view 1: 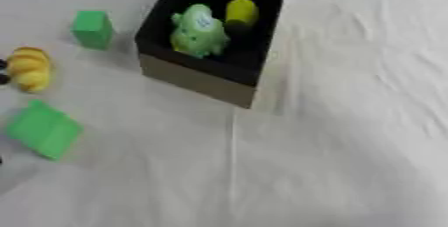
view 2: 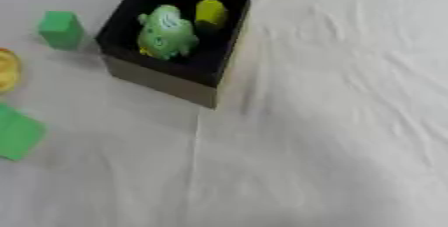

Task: Pick up objects on the table and place them in the box.

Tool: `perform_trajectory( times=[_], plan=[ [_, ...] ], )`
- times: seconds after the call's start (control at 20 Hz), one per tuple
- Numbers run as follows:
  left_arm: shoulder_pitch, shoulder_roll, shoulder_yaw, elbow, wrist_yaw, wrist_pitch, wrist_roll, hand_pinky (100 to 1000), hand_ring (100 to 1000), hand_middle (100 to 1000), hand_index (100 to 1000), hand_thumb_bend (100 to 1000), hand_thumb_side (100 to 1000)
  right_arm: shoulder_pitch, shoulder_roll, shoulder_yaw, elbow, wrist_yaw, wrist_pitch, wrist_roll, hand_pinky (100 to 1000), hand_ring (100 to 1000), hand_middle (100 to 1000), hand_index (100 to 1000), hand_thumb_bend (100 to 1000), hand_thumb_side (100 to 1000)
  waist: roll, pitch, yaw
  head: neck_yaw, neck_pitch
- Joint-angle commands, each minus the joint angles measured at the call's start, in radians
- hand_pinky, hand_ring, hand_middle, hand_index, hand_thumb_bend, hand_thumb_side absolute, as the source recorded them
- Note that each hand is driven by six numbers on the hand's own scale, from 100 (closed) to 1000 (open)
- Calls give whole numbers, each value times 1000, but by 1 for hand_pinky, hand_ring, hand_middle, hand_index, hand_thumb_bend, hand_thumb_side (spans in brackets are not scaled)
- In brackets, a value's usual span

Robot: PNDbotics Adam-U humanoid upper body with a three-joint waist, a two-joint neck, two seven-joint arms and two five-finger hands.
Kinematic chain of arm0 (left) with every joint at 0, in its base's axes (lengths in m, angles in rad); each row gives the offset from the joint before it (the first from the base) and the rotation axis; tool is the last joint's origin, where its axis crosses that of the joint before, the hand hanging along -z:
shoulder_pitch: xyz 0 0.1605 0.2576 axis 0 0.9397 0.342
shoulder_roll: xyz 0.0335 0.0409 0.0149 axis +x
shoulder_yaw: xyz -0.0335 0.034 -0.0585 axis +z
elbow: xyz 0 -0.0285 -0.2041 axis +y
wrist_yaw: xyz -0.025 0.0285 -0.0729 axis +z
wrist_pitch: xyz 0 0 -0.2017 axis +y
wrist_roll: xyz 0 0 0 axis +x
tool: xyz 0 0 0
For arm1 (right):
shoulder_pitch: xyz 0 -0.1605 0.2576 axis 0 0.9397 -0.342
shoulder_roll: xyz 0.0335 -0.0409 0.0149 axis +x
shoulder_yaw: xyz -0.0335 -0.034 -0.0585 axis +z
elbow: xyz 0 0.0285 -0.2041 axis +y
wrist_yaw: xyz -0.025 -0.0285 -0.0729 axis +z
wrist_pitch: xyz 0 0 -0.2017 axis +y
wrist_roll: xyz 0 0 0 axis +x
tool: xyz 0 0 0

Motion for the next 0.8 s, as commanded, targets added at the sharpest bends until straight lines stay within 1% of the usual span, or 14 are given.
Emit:
perform_trajectory(
  times=[0.05, 0.1, 0.3, 0.45, 0.55, 0.65, 0.7, 0.8],
  plan=[
    [-10, 28, 4, 17, -58, -19, -57, 862, 896, 837, 835, 610, 100, -9, -37, -8, 1, 7, -1, -6, 907, 914, 787, 845, 165, 359, 16, -31, 1, 6, 7],
    [-14, 23, 3, 24, -76, -22, -76, 859, 894, 835, 832, 586, 100, -8, -36, -7, 2, 8, -1, -7, 907, 914, 787, 845, 165, 362, 16, -31, 1, 7, 8],
    [-47, 0, 2, 40, -153, -26, -152, 851, 884, 828, 831, 608, 100, -7, -32, -5, 5, 10, -2, -8, 907, 912, 785, 844, 161, 372, 16, -30, 1, 14, 13],
    [-82, -23, -2, 39, -200, -19, -209, 848, 883, 828, 836, 599, 100, -7, -28, -2, 9, 11, -3, -9, 905, 910, 783, 843, 160, 375, 18, -28, 0, 18, 15],
    [-106, -34, -6, 38, -200, -8, -251, 847, 883, 829, 837, 596, 100, -7, -25, -1, 10, 11, -4, -8, 905, 909, 782, 843, 159, 375, 19, -27, -1, 21, 16],
    [-140, -48, 10, 16, -165, 10, -372, 846, 883, 830, 841, 598, 100, -6, -24, 1, 13, 12, -4, -8, 904, 908, 781, 840, 159, 376, 21, -27, -1, 21, 19],
    [-154, -53, 19, 1, -143, 22, -418, 846, 883, 830, 841, 597, 100, -6, -23, 1, 14, 13, -4, -8, 904, 908, 781, 840, 158, 376, 21, -26, -1, 22, 19],
    [-172, -57, 29, -21, -107, 42, -472, 845, 883, 829, 842, 593, 100, -6, -23, 2, 16, 14, -5, -7, 904, 907, 780, 839, 158, 376, 23, -25, -1, 24, 19]
  ],
)
